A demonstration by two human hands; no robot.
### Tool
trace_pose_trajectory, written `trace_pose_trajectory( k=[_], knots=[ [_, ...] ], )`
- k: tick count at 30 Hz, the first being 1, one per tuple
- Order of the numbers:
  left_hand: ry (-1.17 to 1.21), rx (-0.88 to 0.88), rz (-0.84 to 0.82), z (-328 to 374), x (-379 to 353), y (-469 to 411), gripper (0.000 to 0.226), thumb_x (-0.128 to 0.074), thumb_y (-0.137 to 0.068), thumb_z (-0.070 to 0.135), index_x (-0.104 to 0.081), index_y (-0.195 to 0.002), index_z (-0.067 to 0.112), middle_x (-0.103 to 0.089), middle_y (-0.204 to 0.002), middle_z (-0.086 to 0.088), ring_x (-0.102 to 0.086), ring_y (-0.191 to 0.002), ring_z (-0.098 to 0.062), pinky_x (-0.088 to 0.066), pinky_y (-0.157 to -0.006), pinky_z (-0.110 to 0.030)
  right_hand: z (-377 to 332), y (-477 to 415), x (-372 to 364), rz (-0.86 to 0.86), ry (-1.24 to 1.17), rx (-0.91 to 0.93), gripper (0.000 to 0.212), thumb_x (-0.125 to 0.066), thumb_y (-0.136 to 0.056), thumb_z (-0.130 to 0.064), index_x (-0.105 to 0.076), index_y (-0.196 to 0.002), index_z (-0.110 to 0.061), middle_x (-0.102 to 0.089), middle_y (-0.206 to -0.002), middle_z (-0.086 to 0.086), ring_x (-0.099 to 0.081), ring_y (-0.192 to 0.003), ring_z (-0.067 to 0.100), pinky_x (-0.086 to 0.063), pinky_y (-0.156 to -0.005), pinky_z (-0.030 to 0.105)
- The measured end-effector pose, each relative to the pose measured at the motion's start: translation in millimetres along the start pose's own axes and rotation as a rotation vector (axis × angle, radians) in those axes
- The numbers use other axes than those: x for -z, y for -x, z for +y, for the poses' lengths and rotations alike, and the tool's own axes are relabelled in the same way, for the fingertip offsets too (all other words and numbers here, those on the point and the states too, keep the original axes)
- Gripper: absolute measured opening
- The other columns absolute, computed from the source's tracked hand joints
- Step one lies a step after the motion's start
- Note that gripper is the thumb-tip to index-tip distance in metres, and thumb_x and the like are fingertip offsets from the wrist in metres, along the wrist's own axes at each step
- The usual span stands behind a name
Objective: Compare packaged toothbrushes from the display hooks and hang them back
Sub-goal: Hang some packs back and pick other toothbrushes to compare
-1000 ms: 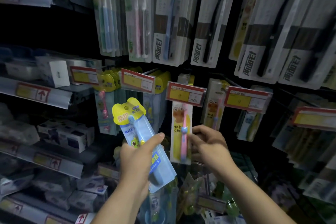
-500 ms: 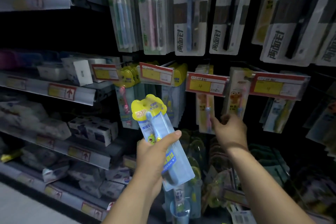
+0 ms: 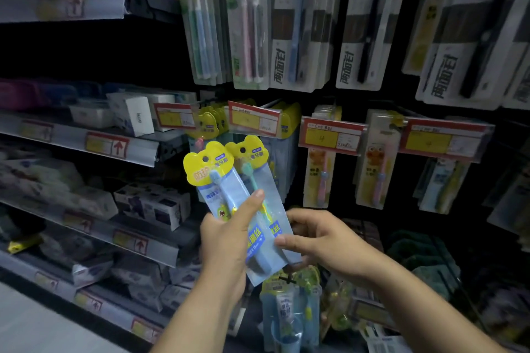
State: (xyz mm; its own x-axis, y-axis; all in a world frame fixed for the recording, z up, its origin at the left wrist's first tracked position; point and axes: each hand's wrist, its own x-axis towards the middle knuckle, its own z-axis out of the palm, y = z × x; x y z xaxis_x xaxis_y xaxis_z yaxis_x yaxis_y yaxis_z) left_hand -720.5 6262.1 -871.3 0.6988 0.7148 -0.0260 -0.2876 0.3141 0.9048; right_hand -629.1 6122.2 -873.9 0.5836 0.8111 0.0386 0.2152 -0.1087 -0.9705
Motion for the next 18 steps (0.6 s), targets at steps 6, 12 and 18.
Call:
trace_pose_trajectory(
  k=[6,12,18],
  knots=[
    [0.051,-0.036,0.144,1,1,-4,0.025,-0.088,-0.078,0.022,-0.064,-0.072,0.016,-0.060,-0.068,-0.004,-0.061,-0.060,-0.021,-0.051,-0.067,-0.035,-11,4,6,0.146,0.031,0.015,0.020,-0.066,-0.098,-0.009,-0.068,-0.118,-0.012,-0.078,-0.110,0.007,-0.075,-0.104,0.031,-0.059,-0.086,0.062],
    [0.065,-0.005,0.207,-2,2,-6,0.028,-0.089,-0.077,0.024,-0.063,-0.078,0.012,-0.061,-0.070,-0.005,-0.061,-0.062,-0.023,-0.051,-0.067,-0.036,-16,0,-2,0.170,-0.025,0.021,0.017,-0.065,-0.099,-0.011,-0.071,-0.113,-0.016,-0.079,-0.106,0.008,-0.076,-0.101,0.026,-0.061,-0.084,0.058],
    [0.073,0.000,0.222,-1,2,-6,0.028,-0.089,-0.078,0.022,-0.062,-0.079,0.013,-0.060,-0.075,-0.008,-0.060,-0.066,-0.025,-0.051,-0.067,-0.036,-15,-8,-17,0.241,-0.061,0.060,0.015,-0.063,-0.100,-0.008,-0.069,-0.113,-0.012,-0.080,-0.104,0.005,-0.077,-0.096,0.024,-0.063,-0.081,0.054]
  ],
)
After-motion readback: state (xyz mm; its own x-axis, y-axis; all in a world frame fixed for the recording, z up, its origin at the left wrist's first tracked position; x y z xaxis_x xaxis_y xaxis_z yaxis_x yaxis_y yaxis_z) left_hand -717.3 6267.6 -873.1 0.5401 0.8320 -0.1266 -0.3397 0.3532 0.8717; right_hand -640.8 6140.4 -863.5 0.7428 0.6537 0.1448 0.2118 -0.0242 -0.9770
